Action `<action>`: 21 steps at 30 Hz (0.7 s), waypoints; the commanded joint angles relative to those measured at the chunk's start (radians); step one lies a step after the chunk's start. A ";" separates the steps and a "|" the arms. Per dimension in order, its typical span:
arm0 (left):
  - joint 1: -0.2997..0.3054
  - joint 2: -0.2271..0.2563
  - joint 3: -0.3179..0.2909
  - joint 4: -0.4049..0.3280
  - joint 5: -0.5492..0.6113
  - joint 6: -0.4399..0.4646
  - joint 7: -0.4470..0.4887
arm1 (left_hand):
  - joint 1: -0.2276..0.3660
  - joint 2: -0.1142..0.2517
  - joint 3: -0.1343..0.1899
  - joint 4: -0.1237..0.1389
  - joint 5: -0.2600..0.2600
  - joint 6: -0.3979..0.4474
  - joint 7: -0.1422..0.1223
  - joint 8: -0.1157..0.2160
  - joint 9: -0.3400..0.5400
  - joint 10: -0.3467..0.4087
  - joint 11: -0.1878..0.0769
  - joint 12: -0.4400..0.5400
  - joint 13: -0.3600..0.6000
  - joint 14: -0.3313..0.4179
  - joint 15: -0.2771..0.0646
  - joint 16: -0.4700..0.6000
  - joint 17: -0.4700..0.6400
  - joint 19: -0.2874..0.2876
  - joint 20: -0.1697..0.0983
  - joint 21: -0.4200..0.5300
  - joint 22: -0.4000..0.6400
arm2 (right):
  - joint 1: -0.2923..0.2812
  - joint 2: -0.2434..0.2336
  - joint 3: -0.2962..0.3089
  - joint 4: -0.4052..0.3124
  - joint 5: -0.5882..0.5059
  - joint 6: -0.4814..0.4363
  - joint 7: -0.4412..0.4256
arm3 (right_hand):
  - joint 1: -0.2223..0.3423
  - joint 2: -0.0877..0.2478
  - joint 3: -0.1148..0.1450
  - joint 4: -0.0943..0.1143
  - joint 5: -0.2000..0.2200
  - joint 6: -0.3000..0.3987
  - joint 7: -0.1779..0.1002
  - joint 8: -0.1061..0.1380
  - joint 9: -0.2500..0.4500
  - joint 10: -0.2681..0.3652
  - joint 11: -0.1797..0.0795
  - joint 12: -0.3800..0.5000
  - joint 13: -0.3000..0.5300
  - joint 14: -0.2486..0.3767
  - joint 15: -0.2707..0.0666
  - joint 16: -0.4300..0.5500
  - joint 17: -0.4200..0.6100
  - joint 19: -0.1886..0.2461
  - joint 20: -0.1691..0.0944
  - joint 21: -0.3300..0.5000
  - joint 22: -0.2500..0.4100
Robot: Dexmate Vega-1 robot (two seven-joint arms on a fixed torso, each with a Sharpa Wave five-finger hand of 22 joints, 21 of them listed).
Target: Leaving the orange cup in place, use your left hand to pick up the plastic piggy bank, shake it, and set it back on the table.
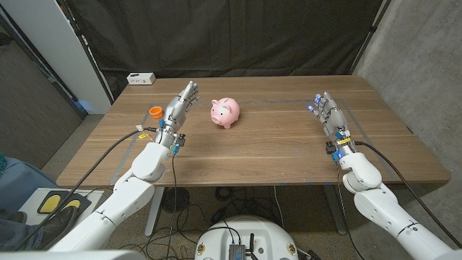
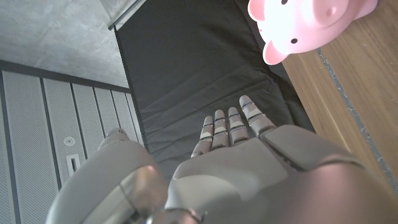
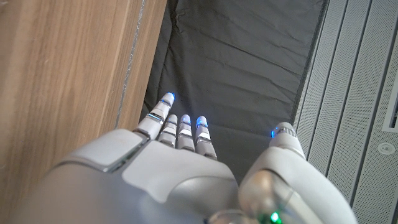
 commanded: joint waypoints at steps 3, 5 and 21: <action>0.005 -0.045 -0.022 0.091 -0.098 -0.040 -0.019 | 0.003 0.010 0.000 -0.005 0.008 -0.001 0.015 -0.004 0.003 -0.001 -0.005 -0.003 0.000 0.000 0.007 -0.001 0.004 -0.008 0.006 -0.002 0.001 | 0.005 -0.015 -0.009 -0.017 0.000 -0.041 -0.003 | 0.002 -0.005 -0.004 -0.001 -0.001 0.010 -0.011 0.004 0.002 -0.009 0.001 -0.001 -0.001 -0.018 0.007 -0.003 0.004 -0.013 0.004 -0.005 0.003; 0.007 -0.038 -0.025 0.094 -0.105 -0.024 -0.017 | 0.003 0.010 0.000 -0.005 0.008 -0.001 0.015 -0.004 0.003 -0.001 -0.004 -0.004 -0.001 0.000 0.007 -0.001 0.004 -0.009 0.006 -0.003 0.001 | 0.005 -0.017 -0.011 -0.017 0.000 -0.046 -0.003 | 0.001 -0.005 -0.004 -0.001 -0.001 0.010 -0.011 0.004 0.002 -0.009 0.001 -0.001 -0.001 -0.018 0.007 -0.003 0.004 -0.014 0.003 -0.005 0.003; -0.016 -0.043 -0.010 0.143 -0.153 0.012 -0.046 | 0.002 0.013 -0.001 -0.007 0.008 -0.004 0.015 -0.008 0.003 -0.007 -0.005 -0.007 -0.009 -0.005 0.007 -0.004 0.004 -0.019 0.005 -0.006 0.001 | 0.014 -0.004 -0.024 -0.004 -0.009 -0.059 -0.026 | 0.002 -0.004 -0.004 0.000 -0.001 0.010 -0.005 0.003 0.002 -0.009 0.002 0.000 -0.002 -0.016 0.004 -0.001 0.004 -0.013 0.004 -0.003 0.003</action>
